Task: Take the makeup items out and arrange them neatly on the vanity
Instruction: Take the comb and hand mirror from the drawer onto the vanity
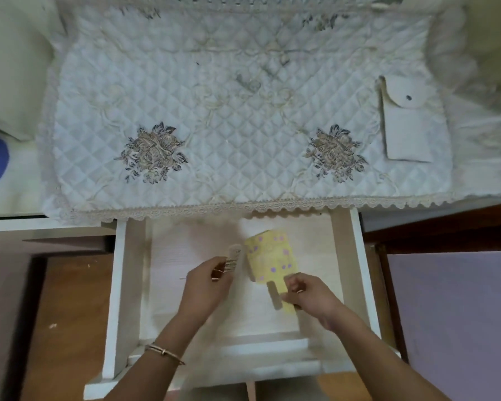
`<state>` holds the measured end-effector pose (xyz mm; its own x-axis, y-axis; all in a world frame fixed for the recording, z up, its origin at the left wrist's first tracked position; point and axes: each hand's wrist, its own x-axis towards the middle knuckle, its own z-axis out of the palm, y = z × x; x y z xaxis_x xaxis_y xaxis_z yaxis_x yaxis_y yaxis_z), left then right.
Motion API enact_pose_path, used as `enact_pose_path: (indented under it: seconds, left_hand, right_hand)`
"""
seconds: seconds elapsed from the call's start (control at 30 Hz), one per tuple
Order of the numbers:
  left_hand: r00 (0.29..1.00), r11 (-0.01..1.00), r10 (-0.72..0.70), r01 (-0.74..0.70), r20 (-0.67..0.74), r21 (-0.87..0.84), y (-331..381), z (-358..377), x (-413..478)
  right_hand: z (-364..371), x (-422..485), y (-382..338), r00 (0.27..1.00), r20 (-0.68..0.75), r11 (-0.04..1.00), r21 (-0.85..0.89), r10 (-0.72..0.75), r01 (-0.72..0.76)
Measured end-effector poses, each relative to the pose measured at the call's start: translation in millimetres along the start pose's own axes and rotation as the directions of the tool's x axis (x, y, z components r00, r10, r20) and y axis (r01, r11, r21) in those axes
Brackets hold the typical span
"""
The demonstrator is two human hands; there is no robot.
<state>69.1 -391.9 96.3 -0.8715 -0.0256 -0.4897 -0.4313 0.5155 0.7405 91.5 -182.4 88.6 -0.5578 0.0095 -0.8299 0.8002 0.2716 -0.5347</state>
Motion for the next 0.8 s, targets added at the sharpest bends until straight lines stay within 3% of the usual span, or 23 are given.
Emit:
enact_pose_path:
  seconds: [0.17,0.37,0.47,0.57,0.7,0.8]
  left_hand:
    - [0.988,0.98,0.087,-0.108,-0.128,-0.166,60,-40,7]
    - [0.97,0.948,0.106,-0.165,-0.217,-0.272,142,-55,67]
    - [0.962,0.968,0.099,-0.152,-0.255,-0.198,166,-49,106]
    - [0.954,0.975,0.005,-0.07,-0.3,-0.209,174,-37,140]
    - [0.971,0.954,-0.114,0.047,-0.211,-0.296,169,-22,166]
    - [0.976,0.941,-0.106,0.036,-0.192,-0.337,165,-13,169]
  right_hand:
    - [-30,-19,-40,0.978,0.064,0.98,0.034,-0.199,0.197]
    - [-75,-8,-140,0.868,-0.242,0.881,0.092,-0.433,0.465]
    - [-91,13,-178,0.841,-0.342,0.882,0.067,-0.419,0.467]
    - [-98,34,-196,0.853,-0.363,0.906,0.049,-0.375,0.42]
    - [-103,59,-197,0.856,-0.394,0.935,-0.021,-0.334,0.355]
    - [-105,68,-190,0.811,-0.444,0.923,-0.131,-0.381,0.362]
